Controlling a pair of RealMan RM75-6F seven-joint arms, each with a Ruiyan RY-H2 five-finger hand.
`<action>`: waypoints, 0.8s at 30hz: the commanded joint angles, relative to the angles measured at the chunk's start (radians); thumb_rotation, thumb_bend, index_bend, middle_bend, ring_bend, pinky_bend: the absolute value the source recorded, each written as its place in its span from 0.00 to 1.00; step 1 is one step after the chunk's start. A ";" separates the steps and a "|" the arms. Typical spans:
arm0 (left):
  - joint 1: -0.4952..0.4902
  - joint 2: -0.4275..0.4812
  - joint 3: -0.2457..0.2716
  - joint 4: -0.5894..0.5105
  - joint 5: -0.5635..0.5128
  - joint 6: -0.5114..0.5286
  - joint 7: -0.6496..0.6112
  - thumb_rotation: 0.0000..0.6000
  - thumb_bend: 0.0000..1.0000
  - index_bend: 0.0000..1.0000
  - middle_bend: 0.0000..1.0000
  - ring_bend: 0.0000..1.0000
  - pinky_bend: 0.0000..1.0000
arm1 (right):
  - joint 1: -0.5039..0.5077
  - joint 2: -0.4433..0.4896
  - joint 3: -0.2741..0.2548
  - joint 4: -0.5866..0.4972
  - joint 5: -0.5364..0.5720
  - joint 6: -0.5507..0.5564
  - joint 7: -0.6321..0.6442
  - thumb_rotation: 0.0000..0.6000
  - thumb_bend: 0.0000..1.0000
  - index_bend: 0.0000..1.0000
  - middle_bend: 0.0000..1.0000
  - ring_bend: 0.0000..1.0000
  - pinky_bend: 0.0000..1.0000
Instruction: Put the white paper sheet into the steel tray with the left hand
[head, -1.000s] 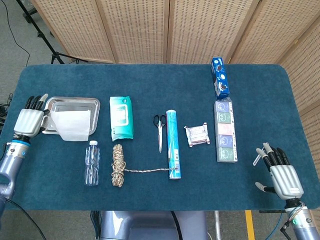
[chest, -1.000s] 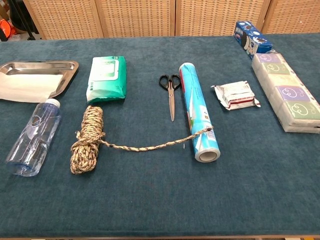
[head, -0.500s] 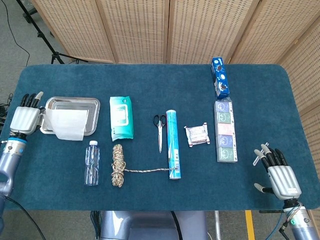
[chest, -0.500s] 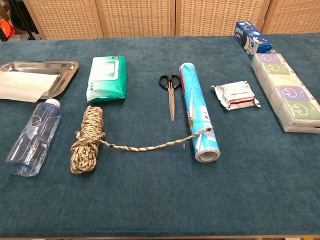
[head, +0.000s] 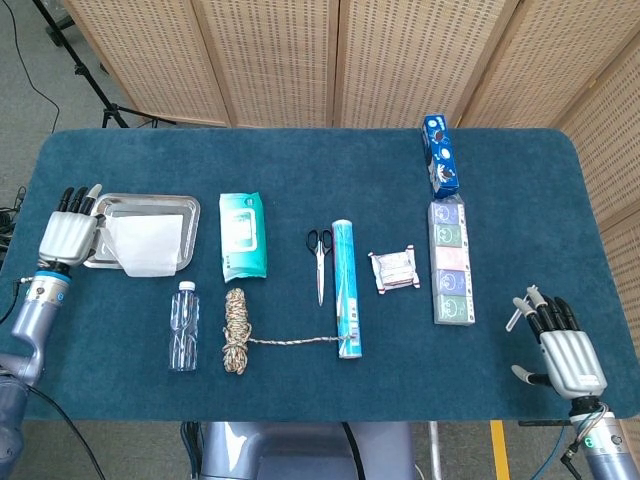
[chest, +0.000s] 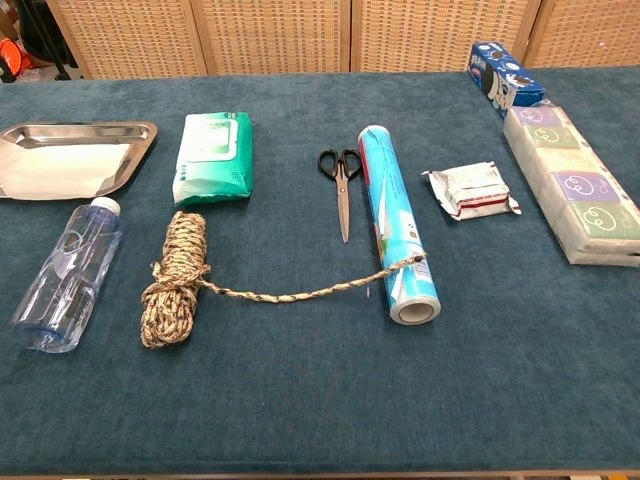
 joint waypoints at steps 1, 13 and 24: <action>-0.006 -0.004 -0.006 0.006 -0.007 -0.012 0.008 1.00 0.60 0.76 0.00 0.00 0.00 | -0.001 0.000 0.000 0.001 0.002 0.000 -0.002 1.00 0.00 0.11 0.00 0.00 0.00; -0.027 -0.012 -0.009 0.017 -0.012 -0.041 0.028 1.00 0.60 0.76 0.00 0.00 0.00 | -0.006 -0.004 0.001 0.001 0.010 0.003 -0.018 1.00 0.00 0.11 0.00 0.00 0.00; -0.056 -0.024 -0.015 0.032 -0.020 -0.095 0.028 1.00 0.54 0.75 0.00 0.00 0.00 | -0.001 -0.021 0.017 0.027 0.042 -0.010 -0.022 1.00 0.00 0.11 0.00 0.00 0.00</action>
